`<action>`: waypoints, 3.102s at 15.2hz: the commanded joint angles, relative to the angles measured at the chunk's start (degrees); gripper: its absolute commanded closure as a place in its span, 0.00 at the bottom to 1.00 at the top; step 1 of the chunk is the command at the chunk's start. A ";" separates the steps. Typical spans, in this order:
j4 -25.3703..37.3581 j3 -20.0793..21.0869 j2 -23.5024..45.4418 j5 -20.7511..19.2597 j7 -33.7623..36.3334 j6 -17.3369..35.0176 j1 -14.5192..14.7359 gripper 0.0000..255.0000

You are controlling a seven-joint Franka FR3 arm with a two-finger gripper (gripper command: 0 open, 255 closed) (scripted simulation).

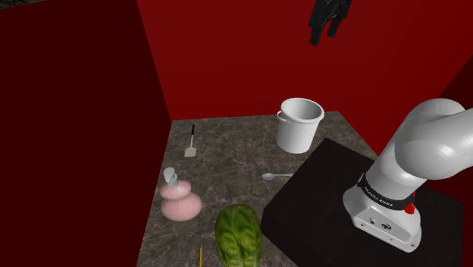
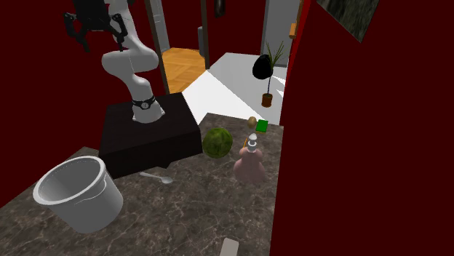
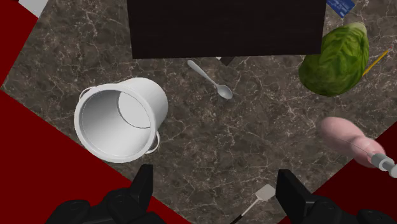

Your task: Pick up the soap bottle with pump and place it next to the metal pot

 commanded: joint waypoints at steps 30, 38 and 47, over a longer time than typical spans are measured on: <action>-0.41 26.74 36.84 3.16 35.09 36.92 6.53 0.00; 10.73 29.37 54.81 -7.55 48.22 41.30 10.06 0.00; 29.40 26.43 75.05 -17.10 58.16 40.58 19.19 0.00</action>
